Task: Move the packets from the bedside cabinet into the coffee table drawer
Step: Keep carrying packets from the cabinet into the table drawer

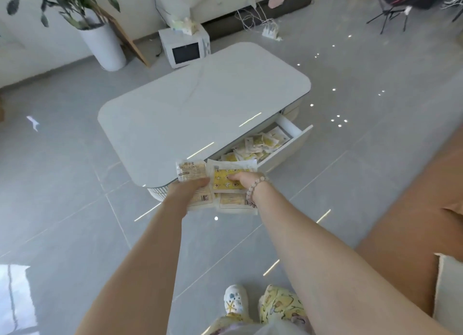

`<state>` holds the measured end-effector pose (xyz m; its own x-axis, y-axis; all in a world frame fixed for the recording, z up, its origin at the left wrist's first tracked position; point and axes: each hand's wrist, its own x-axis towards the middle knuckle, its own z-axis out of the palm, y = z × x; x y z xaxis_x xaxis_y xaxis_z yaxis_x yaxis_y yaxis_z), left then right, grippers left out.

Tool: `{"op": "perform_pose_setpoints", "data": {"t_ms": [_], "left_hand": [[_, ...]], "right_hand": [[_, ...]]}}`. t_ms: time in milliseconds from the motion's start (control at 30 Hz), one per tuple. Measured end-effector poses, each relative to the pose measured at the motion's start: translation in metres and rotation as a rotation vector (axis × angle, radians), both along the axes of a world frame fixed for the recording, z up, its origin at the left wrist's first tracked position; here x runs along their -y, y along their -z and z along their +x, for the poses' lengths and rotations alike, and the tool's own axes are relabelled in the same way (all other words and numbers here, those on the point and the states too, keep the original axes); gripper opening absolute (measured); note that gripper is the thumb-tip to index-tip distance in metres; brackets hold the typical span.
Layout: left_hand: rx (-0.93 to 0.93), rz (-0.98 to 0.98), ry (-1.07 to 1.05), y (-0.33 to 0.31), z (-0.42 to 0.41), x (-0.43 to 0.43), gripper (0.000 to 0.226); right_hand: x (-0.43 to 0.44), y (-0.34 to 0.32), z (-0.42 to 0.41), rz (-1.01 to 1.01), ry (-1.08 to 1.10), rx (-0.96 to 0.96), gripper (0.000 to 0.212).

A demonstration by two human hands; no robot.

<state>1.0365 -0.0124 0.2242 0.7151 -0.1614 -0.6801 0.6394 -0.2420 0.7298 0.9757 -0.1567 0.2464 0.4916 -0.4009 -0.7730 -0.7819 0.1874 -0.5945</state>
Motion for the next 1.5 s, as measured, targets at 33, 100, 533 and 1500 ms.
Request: {"op": "perform_pose_setpoints", "data": {"t_ms": [33,100,533,1500], "left_hand": [[0.001,-0.001,0.007,0.0,0.003,0.006,0.016],[0.004,-0.01,0.012,0.001,0.009,0.019,0.015],[-0.03,0.005,0.077,0.013,0.049,0.139,0.026],[-0.279,0.134,-0.093,0.094,0.158,0.332,0.035]], "right_hand": [[0.005,-0.001,0.001,-0.003,0.012,-0.007,0.058],[0.015,-0.003,0.003,-0.014,0.02,-0.014,0.056],[0.134,-0.005,0.029,0.048,0.033,0.007,0.043],[0.329,0.104,0.167,0.125,0.042,-0.218,0.039]]}}
